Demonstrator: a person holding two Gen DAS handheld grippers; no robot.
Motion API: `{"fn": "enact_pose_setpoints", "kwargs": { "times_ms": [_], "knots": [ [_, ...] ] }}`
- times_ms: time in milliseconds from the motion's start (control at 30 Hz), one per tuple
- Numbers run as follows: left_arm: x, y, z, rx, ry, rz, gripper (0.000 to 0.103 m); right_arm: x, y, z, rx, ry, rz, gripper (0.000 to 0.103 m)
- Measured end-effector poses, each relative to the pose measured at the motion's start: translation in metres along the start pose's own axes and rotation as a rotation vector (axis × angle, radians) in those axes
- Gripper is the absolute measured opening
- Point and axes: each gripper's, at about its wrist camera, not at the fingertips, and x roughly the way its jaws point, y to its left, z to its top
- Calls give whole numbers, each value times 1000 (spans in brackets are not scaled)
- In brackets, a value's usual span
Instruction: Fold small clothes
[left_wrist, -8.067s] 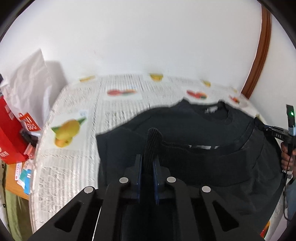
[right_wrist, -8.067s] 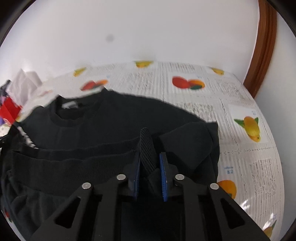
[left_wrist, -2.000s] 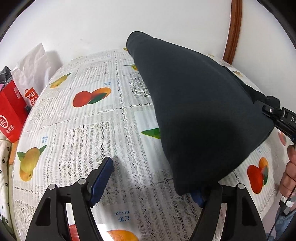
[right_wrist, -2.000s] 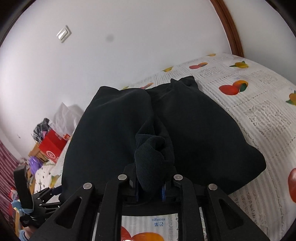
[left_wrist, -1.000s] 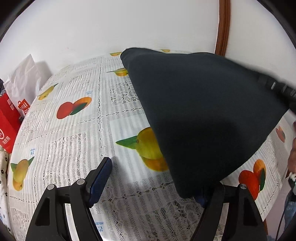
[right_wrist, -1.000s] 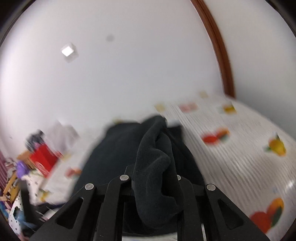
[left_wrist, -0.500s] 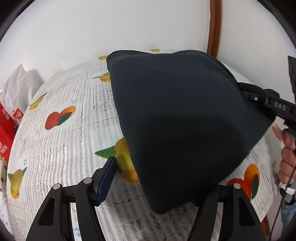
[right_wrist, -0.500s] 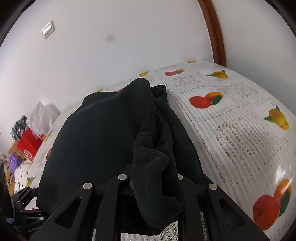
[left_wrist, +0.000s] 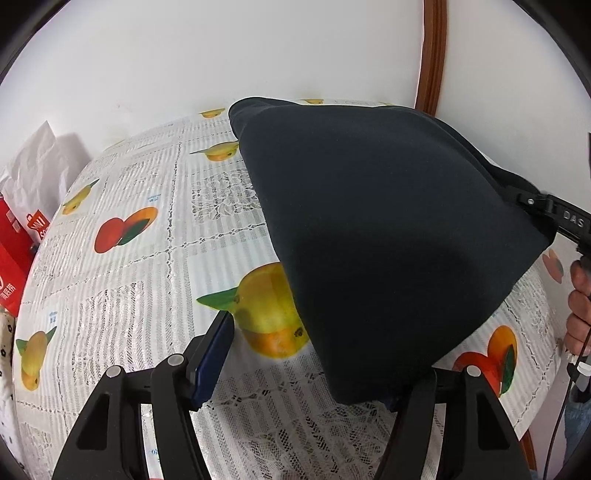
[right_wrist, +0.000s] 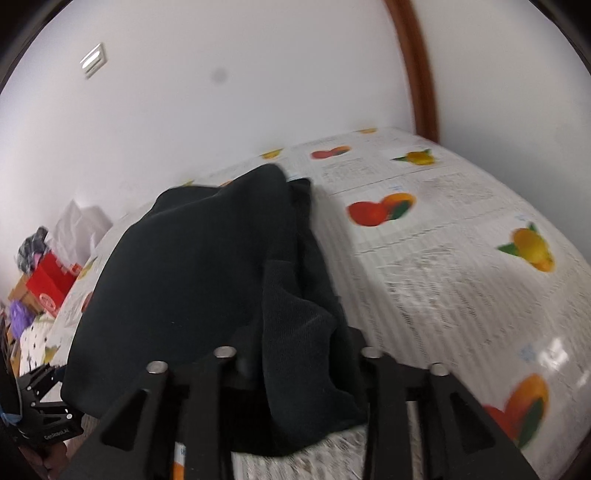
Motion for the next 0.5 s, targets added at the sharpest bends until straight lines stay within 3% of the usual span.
{"fn": "enact_pose_setpoints", "kwargs": {
  "times_ms": [67,133,167,200,267,400,500],
  "knots": [
    [-2,1,0,-2,-3,-5,63,-9,-4,-3,-4,-16,-31,48],
    [-2,0,1,-6,-6,-25,53,-7,-7,-8,-20,3,-34,51],
    [-4,-1,0,-4,-3,-55,37,-1,-9,-9,-30,24,-30,51],
    [-7,-3,0,-6,-6,-82,21,5,-10,-9,-27,40,-18,44],
    [-12,-8,-2,11,-17,-56,12,13,-10,-2,-14,66,66,23],
    [-19,3,-6,-9,-29,-16,9,18,13,8,-92,48,16,20],
    [-25,26,-11,-54,-24,-4,9,28,20,16,-53,71,120,20]
  ]
}}
